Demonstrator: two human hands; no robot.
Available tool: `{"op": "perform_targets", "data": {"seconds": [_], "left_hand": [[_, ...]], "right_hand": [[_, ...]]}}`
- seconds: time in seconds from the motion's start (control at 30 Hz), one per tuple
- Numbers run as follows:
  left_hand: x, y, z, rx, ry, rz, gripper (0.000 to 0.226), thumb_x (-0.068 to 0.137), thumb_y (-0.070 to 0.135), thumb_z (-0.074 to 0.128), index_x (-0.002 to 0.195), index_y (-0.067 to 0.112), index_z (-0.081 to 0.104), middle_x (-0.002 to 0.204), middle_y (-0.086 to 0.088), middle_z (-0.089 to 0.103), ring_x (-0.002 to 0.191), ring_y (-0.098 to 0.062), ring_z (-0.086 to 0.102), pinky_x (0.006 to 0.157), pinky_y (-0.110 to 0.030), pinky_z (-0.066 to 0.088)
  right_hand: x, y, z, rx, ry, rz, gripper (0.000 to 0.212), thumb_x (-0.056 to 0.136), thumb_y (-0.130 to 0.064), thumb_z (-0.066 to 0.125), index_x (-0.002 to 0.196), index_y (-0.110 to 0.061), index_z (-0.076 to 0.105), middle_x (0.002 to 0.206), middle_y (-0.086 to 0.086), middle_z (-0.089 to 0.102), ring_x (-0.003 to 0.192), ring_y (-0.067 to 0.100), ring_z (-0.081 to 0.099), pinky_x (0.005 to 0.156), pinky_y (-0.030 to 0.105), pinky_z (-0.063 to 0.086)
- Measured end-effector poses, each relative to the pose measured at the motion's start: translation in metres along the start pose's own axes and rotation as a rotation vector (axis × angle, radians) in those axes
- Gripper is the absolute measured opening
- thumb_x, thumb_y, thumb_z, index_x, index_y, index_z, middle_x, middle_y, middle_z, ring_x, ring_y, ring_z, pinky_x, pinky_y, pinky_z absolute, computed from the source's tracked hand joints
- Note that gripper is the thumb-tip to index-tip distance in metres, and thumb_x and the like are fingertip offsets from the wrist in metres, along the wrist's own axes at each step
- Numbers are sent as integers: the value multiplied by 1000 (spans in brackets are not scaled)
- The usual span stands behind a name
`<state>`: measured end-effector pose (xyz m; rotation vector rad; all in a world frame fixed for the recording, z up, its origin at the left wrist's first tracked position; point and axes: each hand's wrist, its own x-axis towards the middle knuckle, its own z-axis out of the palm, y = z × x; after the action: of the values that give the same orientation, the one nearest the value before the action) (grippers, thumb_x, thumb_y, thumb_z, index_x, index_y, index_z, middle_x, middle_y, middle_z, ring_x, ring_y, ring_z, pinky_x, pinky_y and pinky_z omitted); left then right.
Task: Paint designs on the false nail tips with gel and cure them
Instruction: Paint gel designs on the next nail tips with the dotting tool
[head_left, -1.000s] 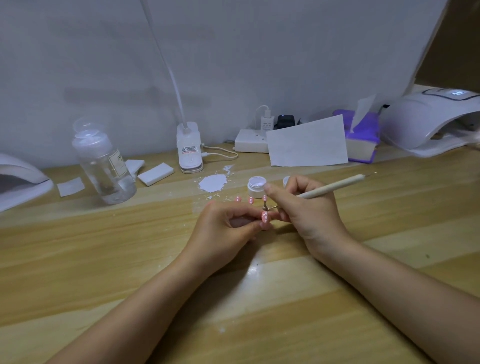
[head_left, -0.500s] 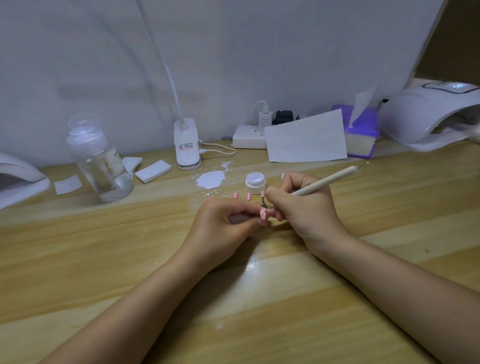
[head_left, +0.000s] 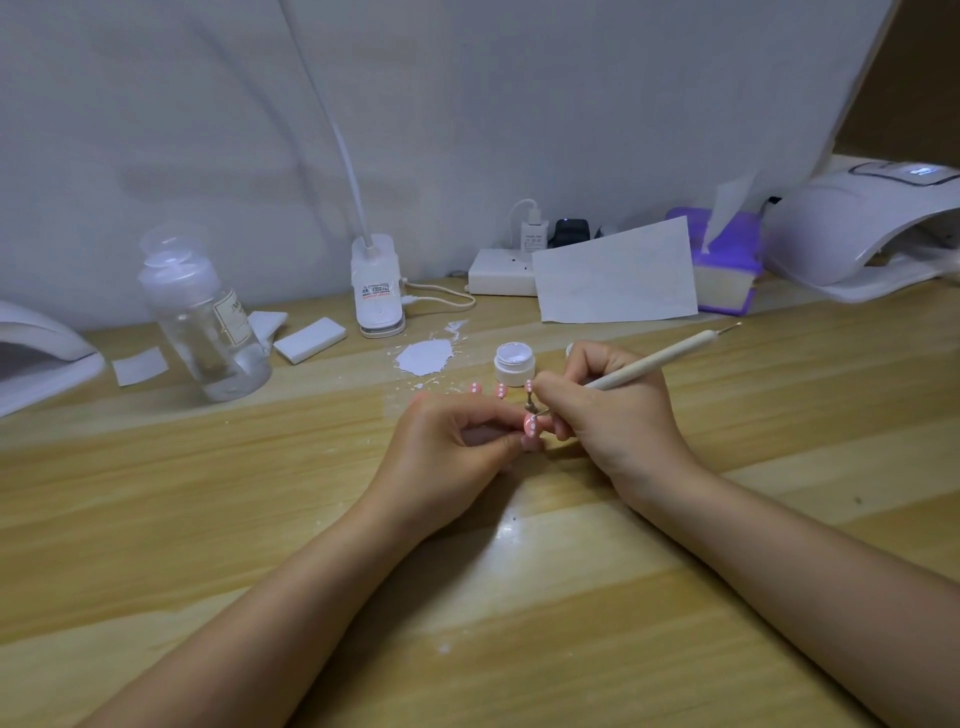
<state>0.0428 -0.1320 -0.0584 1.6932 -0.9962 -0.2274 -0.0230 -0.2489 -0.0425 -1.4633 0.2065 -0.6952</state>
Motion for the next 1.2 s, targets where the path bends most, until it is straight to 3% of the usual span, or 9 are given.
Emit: {"op": "perform_targets", "data": {"seconds": [0.07,0.17,0.33,0.47,0.57,0.67,0.83,1.03,1.2], "left_hand": [[0,1,0,26,1,18,24,76,-3,68,76,21,74,71,16,70,54,5,54,82,-1,36],[1,1,0,42,11,29,20,76,-2,69,78,18,74,73,12,71,52,4,53,77,5,31],[0,2,-1,40,6,24,20,76,-2,69,78,18,74,72,14,70,54,6,54,74,2,36],[0,2,0,9,13,-26,16,77,2,68,75,17,72,79,6,73,65,-8,59,70,-20,51],[0,3,-1,25,7,-21,16,77,0,69,76,16,73,73,7,71,56,-4,54,76,-8,43],[-1,4,-1,35,9,-26,16,77,0,69,75,16,73,70,11,70,56,-3,54,81,-10,43],[0,6,0,38,3,-7,17,77,-3,68,79,13,74,69,11,69,52,5,52,72,1,37],[-1,6,0,46,9,-6,14,77,0,69,79,13,74,74,-3,72,54,-2,53,76,-2,38],[-1,8,-1,41,2,11,20,77,-2,68,78,17,74,70,10,70,53,5,53,76,2,36]], "right_hand": [[0,0,0,5,-6,2,39,76,11,56,49,-8,35,29,-4,39,27,2,44,35,8,33],[0,0,1,7,-8,2,40,76,12,56,49,-8,34,28,-4,39,27,1,43,35,8,32],[1,0,0,-21,18,-7,39,75,8,58,49,-8,35,28,-4,40,27,1,42,36,9,33],[1,0,-1,-22,23,-1,39,75,6,58,47,-8,34,28,-5,38,27,2,40,38,12,37],[-1,-2,0,-10,-4,4,42,76,12,54,47,-9,33,27,-5,37,25,0,41,34,8,32],[-2,-3,1,-1,-22,8,42,77,14,53,48,-9,32,27,-5,36,26,2,43,34,8,31],[-2,-3,1,-1,-38,17,41,76,14,52,48,-9,33,28,-4,38,27,3,45,34,8,32],[-2,-4,2,-3,-35,17,41,75,16,51,48,-9,32,27,-5,37,26,0,42,34,7,31],[-3,-4,2,0,-40,25,41,76,16,52,48,-8,33,28,-4,39,26,2,43,34,9,32]]}}
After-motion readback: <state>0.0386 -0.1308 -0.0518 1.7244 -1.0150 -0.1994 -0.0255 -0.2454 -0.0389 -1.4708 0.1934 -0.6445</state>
